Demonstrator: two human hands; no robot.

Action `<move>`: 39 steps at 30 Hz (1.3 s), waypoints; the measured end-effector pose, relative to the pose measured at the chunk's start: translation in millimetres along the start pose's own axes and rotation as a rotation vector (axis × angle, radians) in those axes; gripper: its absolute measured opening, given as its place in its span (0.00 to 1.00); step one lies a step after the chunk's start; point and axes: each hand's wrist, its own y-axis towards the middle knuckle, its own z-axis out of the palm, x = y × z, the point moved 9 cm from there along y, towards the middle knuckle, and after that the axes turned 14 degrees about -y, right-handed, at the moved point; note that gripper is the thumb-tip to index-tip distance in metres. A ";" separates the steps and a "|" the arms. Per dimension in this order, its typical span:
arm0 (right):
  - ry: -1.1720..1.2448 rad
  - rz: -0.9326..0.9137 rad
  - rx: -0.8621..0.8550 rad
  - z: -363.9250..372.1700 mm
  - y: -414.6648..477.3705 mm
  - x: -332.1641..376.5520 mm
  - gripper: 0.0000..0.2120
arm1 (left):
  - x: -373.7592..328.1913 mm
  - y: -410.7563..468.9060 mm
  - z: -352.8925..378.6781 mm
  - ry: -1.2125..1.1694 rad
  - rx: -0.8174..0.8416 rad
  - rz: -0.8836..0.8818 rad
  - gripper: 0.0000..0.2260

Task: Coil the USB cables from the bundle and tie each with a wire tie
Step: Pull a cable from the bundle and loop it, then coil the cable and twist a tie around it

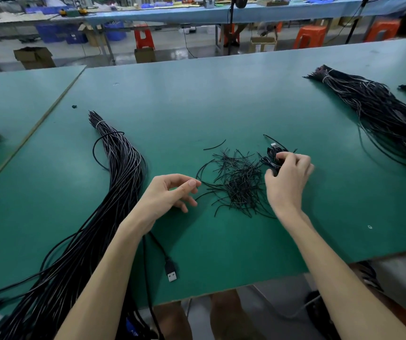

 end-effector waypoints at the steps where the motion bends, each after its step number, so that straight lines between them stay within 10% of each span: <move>1: -0.024 -0.062 -0.048 -4.5 -3.8 7.0 0.16 | 0.4 0.3 0.0 0.009 0.000 0.002 0.08; 5: 0.036 -0.371 0.073 8.1 -21.7 40.5 0.14 | 0.8 0.8 -1.0 0.014 -0.004 0.007 0.08; 23: -0.029 -0.397 0.044 11.6 -13.5 41.7 0.22 | -7.1 1.0 -0.4 0.127 -0.032 0.100 0.08; 32: -0.048 -0.679 0.024 8.0 -43.2 69.0 0.13 | -56.7 -7.5 -40.1 0.815 -0.466 0.315 0.09; 39: -0.039 -0.714 0.051 10.6 -47.2 70.4 0.13 | -57.6 -13.6 -92.0 1.205 -0.697 0.073 0.13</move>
